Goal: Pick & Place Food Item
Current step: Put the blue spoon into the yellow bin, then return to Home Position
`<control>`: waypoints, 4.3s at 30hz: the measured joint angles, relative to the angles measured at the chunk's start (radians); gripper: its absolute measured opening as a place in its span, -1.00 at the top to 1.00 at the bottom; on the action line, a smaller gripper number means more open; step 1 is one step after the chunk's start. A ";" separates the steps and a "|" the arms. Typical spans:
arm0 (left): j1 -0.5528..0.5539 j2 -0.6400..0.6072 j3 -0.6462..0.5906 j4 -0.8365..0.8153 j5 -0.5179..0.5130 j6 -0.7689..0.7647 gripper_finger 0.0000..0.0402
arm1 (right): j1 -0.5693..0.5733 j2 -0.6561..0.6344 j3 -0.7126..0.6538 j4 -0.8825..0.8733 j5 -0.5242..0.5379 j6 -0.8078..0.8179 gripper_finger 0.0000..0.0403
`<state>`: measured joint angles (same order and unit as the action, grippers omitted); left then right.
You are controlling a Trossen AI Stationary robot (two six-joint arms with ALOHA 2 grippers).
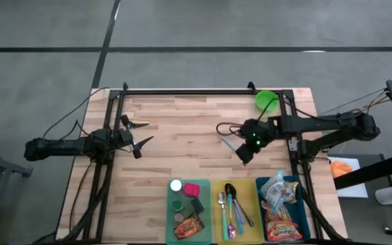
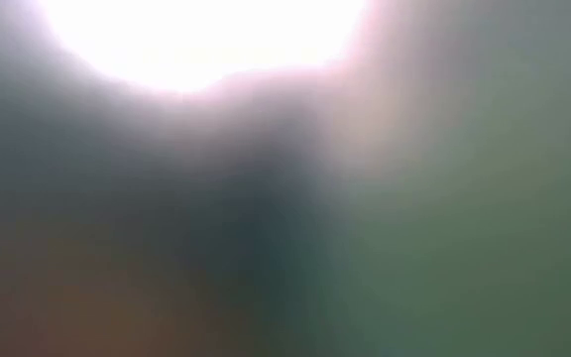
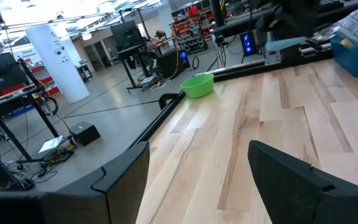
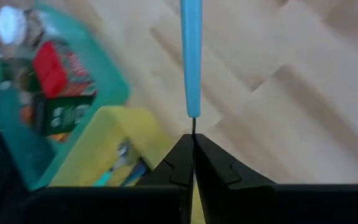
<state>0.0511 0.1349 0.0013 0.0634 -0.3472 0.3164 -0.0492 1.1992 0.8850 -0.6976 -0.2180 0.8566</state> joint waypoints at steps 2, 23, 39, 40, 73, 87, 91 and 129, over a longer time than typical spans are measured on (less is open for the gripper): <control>0.000 0.000 0.000 0.000 0.000 0.000 -0.37 | 0.045 0.000 0.010 0.001 0.001 0.061 0.96; 0.000 0.000 0.000 0.000 0.000 -0.002 -0.37 | 0.533 0.118 0.011 0.195 0.141 0.833 0.96; 0.000 0.000 0.000 0.000 0.000 -0.001 -0.37 | 0.728 0.431 0.188 0.080 0.194 1.150 0.96; 0.000 0.000 0.000 0.000 0.000 -0.001 -0.37 | 0.729 0.451 0.205 0.052 0.194 1.167 0.96; 0.000 0.000 0.000 0.000 0.000 -0.001 -0.37 | 0.738 0.589 0.271 0.033 0.214 1.148 0.42; 0.000 0.002 0.000 0.000 0.000 -0.001 -0.37 | 0.740 0.446 0.364 0.023 0.656 0.589 0.40; 0.000 0.007 0.000 0.000 0.000 -0.001 -0.37 | 0.729 0.403 0.368 0.022 0.776 0.376 0.40; 0.000 0.006 0.000 0.000 0.000 -0.002 -0.37 | 0.008 0.163 -0.340 1.350 0.244 -0.825 0.40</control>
<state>0.0509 0.1413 0.0013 0.0635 -0.3471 0.3145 -0.0415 1.3619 0.5452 0.6524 0.0262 0.0312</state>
